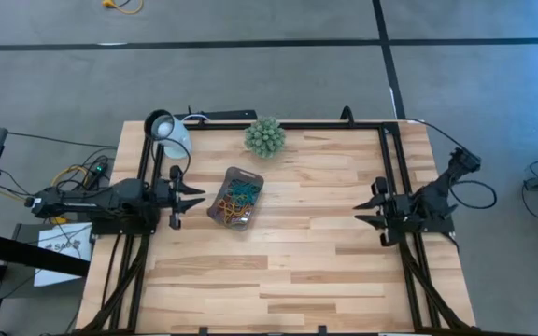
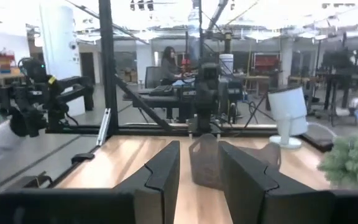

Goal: Pick and place items into bin
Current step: Return to Home Position

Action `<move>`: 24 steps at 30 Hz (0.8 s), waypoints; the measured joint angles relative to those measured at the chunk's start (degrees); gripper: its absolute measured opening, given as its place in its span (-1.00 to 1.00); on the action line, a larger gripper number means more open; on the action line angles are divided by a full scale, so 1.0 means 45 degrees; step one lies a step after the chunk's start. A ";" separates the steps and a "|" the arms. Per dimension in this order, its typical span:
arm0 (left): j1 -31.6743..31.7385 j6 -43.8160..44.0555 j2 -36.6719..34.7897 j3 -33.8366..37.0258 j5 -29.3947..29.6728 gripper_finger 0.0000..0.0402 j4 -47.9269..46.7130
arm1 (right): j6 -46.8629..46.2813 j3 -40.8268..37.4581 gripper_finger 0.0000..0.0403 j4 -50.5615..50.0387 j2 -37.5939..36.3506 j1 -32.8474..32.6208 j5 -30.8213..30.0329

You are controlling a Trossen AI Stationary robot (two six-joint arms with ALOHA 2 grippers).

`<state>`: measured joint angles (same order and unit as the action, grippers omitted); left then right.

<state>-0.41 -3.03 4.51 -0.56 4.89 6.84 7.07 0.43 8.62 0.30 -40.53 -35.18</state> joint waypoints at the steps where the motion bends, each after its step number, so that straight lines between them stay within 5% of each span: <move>1: 0.0000 0.0179 -0.0004 0.0000 0.0000 -0.56 -0.0327 | 0.0196 -0.0001 -0.49 0.0000 0.0000 0.0300 0.0363; 9: 0.0000 0.0525 0.0108 -0.0046 -0.0121 -0.56 -0.1004 | 0.1067 -0.0006 -0.49 -0.0639 0.0004 0.2618 0.6454; 24: -0.0001 0.0564 0.0108 -0.0073 -0.0117 -0.56 -0.1083 | -0.0910 -0.0015 -0.49 -0.1428 0.0185 0.4811 0.5818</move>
<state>-0.41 -0.49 4.99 -0.89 4.36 1.97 2.98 0.36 2.20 1.13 -18.88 -8.99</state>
